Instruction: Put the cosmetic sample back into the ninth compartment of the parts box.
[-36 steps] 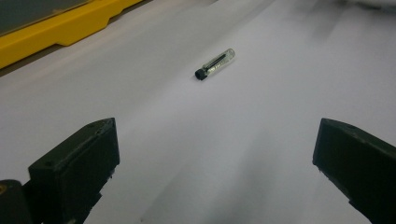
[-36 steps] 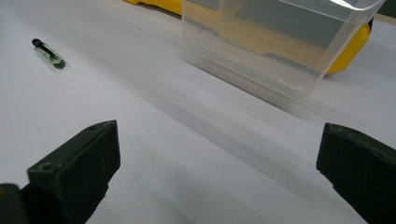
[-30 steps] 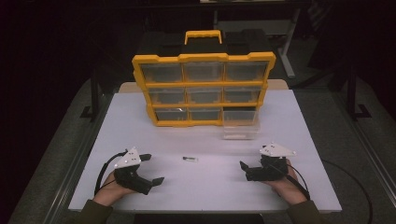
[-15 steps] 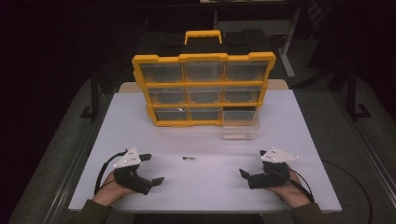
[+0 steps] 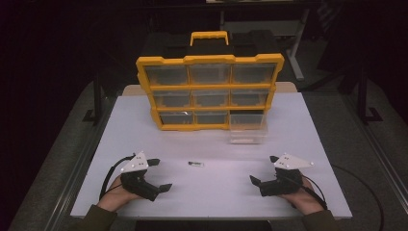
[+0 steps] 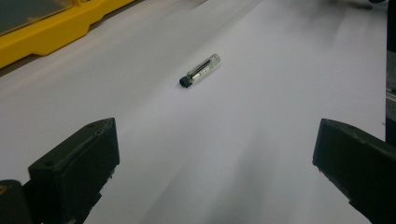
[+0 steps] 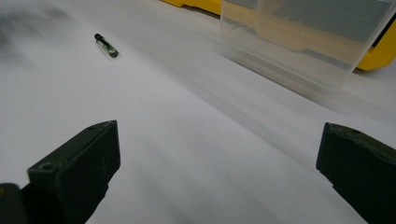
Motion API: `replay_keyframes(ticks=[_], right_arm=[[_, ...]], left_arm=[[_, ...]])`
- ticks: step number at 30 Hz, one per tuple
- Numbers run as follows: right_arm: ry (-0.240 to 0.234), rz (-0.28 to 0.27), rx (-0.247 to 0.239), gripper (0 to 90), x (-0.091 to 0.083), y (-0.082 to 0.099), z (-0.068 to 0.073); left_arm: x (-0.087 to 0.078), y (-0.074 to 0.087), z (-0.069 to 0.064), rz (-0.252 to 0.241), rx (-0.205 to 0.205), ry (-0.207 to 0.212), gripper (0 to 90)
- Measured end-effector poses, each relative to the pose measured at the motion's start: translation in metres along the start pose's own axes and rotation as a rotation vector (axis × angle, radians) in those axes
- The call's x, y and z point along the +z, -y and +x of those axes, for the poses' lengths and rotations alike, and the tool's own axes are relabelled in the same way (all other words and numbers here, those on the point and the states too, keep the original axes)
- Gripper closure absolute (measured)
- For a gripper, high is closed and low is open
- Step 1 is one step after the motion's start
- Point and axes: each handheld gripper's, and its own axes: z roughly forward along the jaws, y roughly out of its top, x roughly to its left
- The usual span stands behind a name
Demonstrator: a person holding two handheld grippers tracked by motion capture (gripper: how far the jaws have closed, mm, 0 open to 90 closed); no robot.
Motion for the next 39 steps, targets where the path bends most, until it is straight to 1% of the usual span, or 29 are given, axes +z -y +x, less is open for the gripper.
replay_keyframes(ticks=[2,4,6,7,8,9,11,12,13,14,16,17,18,20,22,25,26,29,30,31,32,33,36,39], right_arm=[[-0.004,-0.006,-0.004,0.0,0.0,0.0,0.0],[-0.005,-0.004,0.003,0.0,0.0,-0.001,0.002],[-0.008,-0.001,-0.001,0.0,0.0,-0.001,0.002],[-0.01,-0.002,-0.01,0.0,0.0,0.0,0.002],[-0.011,-0.001,-0.012,0.0,0.0,0.0,0.002],[-0.011,-0.001,-0.013,0.0,0.0,0.0,0.002],[-0.012,-0.004,-0.014,0.0,0.0,-0.001,0.002],[-0.012,-0.006,-0.013,0.0,0.0,-0.001,0.002],[-0.012,-0.006,-0.012,0.0,0.0,-0.001,0.002],[-0.013,-0.005,-0.012,0.0,0.0,-0.001,0.002],[-0.014,-0.005,-0.009,0.0,0.0,-0.001,0.002],[-0.015,-0.003,-0.012,0.0,0.0,-0.001,0.002],[-0.016,-0.004,-0.008,0.0,0.0,-0.001,0.002],[-0.017,-0.002,-0.005,0.0,0.0,-0.001,0.003],[-0.018,-0.002,-0.006,0.0,0.0,-0.001,0.003],[-0.02,-0.008,-0.006,0.0,0.0,-0.001,0.002],[-0.02,-0.008,-0.006,0.0,0.0,-0.001,0.002],[-0.019,-0.006,-0.012,0.0,0.0,-0.001,0.001],[-0.02,-0.007,-0.007,0.0,0.0,-0.001,0.001],[-0.02,-0.006,-0.009,0.0,0.0,-0.001,0.001],[-0.021,-0.005,-0.009,0.0,0.0,-0.001,0.001],[-0.021,-0.005,-0.011,0.0,0.0,-0.001,0.001],[-0.023,0.0,-0.012,0.0,0.0,-0.001,0.002],[-0.023,-0.003,-0.005,0.0,0.0,-0.001,0.002]], left_arm=[[0.001,-0.002,0.0,-0.006,-0.002,-0.003,0.3],[0.001,-0.004,0.001,-0.01,-0.003,-0.001,0.3],[0.002,-0.005,0.001,-0.01,-0.003,-0.002,0.3],[0.002,-0.006,0.001,-0.008,0.002,0.002,0.3],[0.003,-0.007,0.001,-0.012,-0.011,0.006,0.3],[0.004,-0.008,0.002,-0.018,-0.007,0.006,0.3],[0.006,-0.01,0.002,-0.025,-0.016,0.009,0.3],[0.006,-0.012,0.003,-0.017,-0.008,0.01,0.3],[0.007,-0.012,0.002,-0.021,-0.014,0.013,0.3],[0.007,-0.014,0.003,-0.014,-0.006,0.015,0.3],[0.01,-0.015,0.003,-0.02,-0.012,0.018,0.3],[0.01,-0.016,0.003,-0.011,-0.016,0.019,0.3],[0.011,-0.016,0.003,-0.017,-0.022,0.023,0.3],[0.012,-0.018,0.004,-0.013,-0.014,0.024,0.3],[0.012,-0.02,0.004,-0.021,-0.03,0.027,0.3],[0.013,-0.022,0.005,-0.023,-0.035,0.027,0.3],[0.013,-0.023,0.004,-0.026,-0.044,0.028,0.3],[0.014,-0.025,0.006,-0.023,-0.03,0.023,0.3],[0.014,-0.025,0.006,-0.025,-0.035,0.021,0.3],[0.016,-0.026,0.006,-0.027,-0.03,0.019,0.3],[0.016,-0.026,0.007,-0.015,-0.029,0.027,0.4],[0.017,-0.026,0.007,-0.019,-0.033,0.029,0.3],[0.019,-0.027,0.007,-0.008,-0.017,0.029,0.4],[0.022,-0.028,0.007,-0.005,-0.01,0.03,0.3]])
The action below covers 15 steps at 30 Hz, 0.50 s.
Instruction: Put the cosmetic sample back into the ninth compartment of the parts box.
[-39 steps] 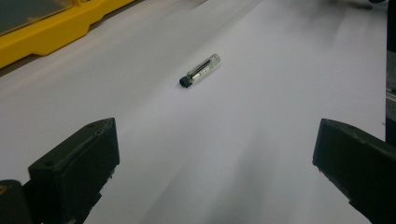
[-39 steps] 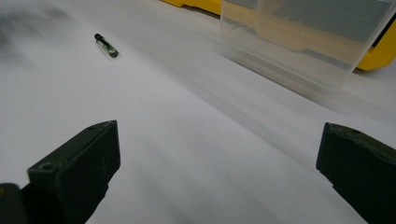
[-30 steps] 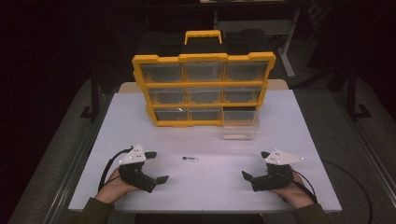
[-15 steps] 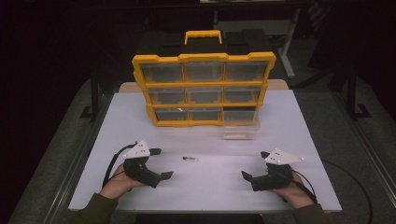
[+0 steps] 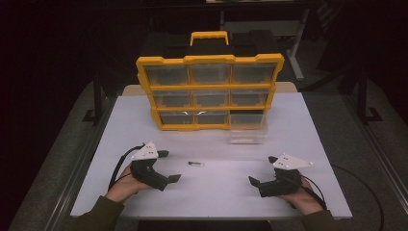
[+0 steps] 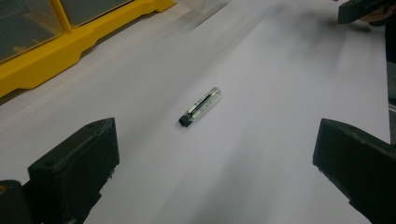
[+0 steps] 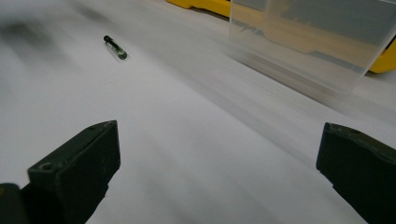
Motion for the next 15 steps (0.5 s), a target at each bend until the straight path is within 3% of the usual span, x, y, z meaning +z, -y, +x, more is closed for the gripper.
replay_keyframes(ticks=[6,12,15], right_arm=[[0.0,-0.001,-0.001,0.0,0.0,0.0,0.001],[0.003,-0.001,0.0,0.0,0.0,0.0,0.0],[0.004,-0.002,-0.003,0.0,-0.001,0.0,0.0]], left_arm=[[0.008,-0.005,0.0,0.024,0.002,0.006,0.3],[0.015,-0.011,0.001,0.024,0.02,0.02,0.3],[0.017,-0.012,0.002,0.021,0.011,0.021,0.3]])
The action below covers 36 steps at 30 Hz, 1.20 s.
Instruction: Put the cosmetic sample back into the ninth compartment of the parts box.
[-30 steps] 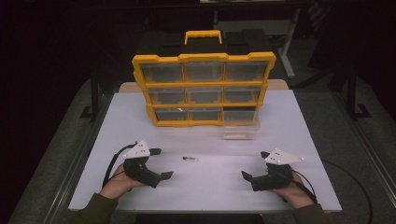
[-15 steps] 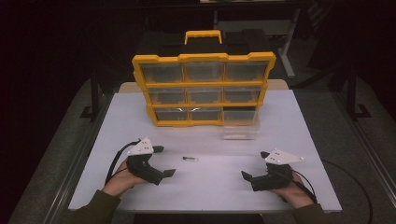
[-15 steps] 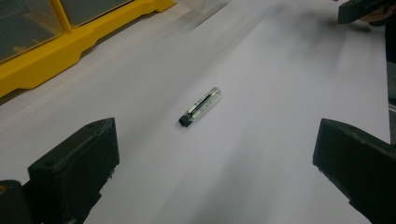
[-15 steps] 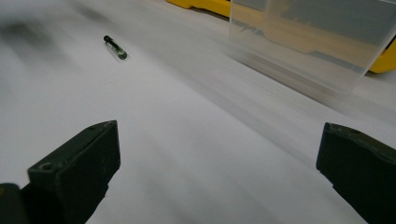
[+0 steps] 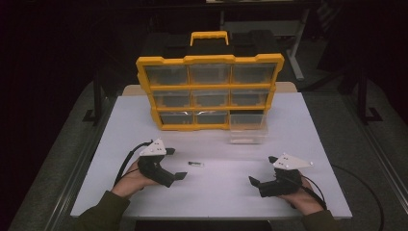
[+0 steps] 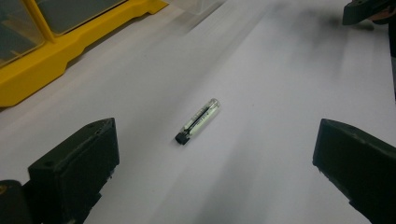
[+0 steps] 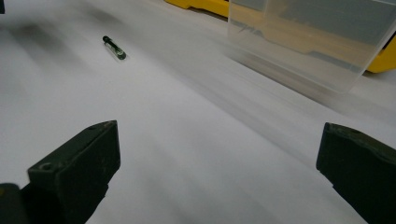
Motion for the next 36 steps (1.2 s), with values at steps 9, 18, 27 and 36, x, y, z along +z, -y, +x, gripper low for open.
replay_keyframes(ticks=[9,18,27,36], right_arm=[[-0.002,0.001,-0.002,0.0,0.001,0.0,0.001],[-0.005,0.008,-0.002,0.0,0.001,0.0,0.002],[-0.007,0.006,-0.004,0.0,0.001,-0.001,0.002],[-0.005,0.005,0.006,0.0,0.001,-0.001,0.002]], left_arm=[[0.006,-0.006,0.001,0.004,0.021,0.012,0.4],[0.011,-0.014,0.003,-0.023,0.032,0.014,4.7],[0.019,-0.02,0.006,-0.012,0.043,0.015,7.6],[0.03,-0.026,0.007,-0.013,0.051,0.019,14.0]])
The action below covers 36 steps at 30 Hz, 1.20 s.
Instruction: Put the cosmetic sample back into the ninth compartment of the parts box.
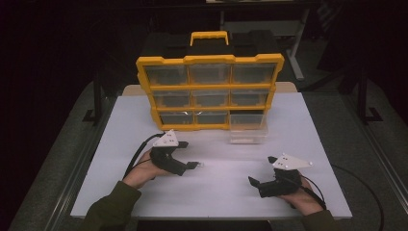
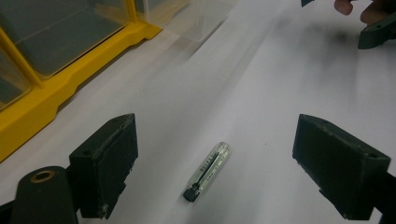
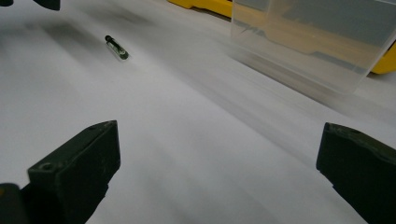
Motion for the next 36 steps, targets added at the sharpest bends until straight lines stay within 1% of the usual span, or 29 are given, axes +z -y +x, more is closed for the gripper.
replay_keyframes(ticks=[4,9,10,12,14,16,17,18,19,20,24,25,26,28,34,36], right_arm=[[-0.001,0.003,-0.004,0.0,0.0,0.0,-0.001],[-0.002,0.007,-0.006,0.0,0.0,0.0,-0.001],[-0.002,0.005,-0.005,0.0,0.0,0.0,-0.001],[-0.001,0.0,-0.003,0.0,0.0,0.0,-0.001],[-0.002,0.003,-0.004,0.0,0.0,0.0,-0.001],[-0.001,0.004,-0.007,0.0,0.001,0.0,-0.001],[-0.001,0.004,-0.006,0.0,0.001,0.0,-0.001],[-0.001,0.004,-0.003,0.0,0.001,0.0,-0.001],[-0.002,0.002,-0.002,0.0,0.0,0.0,-0.001],[-0.003,0.002,-0.002,0.0,0.0,0.0,-0.001],[0.0,0.005,0.0,0.0,0.0,0.001,-0.001],[0.001,0.005,0.007,0.0,0.0,0.0,-0.001],[0.002,0.002,0.003,0.0,0.0,0.0,-0.001],[0.0,0.006,0.002,0.0,0.0,0.0,-0.001],[-0.004,0.002,-0.004,0.0,0.0,0.0,-0.001],[-0.004,0.004,-0.007,0.0,0.001,0.0,-0.001]], left_arm=[[0.004,-0.003,0.001,0.004,0.005,0.001,14.4],[0.01,-0.003,0.004,0.021,0.005,0.005,15.1],[0.011,-0.003,0.004,0.025,0.004,0.012,16.5],[0.013,-0.003,0.006,0.04,0.02,0.016,20.6],[0.015,-0.004,0.006,0.043,0.02,0.014,20.5],[0.016,-0.005,0.007,0.045,0.029,0.019,22.1],[0.016,-0.005,0.008,0.046,0.029,0.024,23.2],[0.018,-0.006,0.008,0.041,0.019,0.035,25.3],[0.018,-0.006,0.009,0.047,0.032,0.039,26.0],[0.019,-0.006,0.009,0.047,0.035,0.039,25.9],[0.022,-0.007,0.01,0.048,0.037,0.036,26.3],[0.023,-0.006,0.01,0.05,0.035,0.034,27.8],[0.024,-0.006,0.011,0.054,0.036,0.031,28.8],[0.025,-0.005,0.012,0.052,0.022,0.046,30.1],[0.028,-0.002,0.013,0.084,0.025,0.064,33.8],[0.03,-0.001,0.013,0.092,0.026,0.072,37.1]])
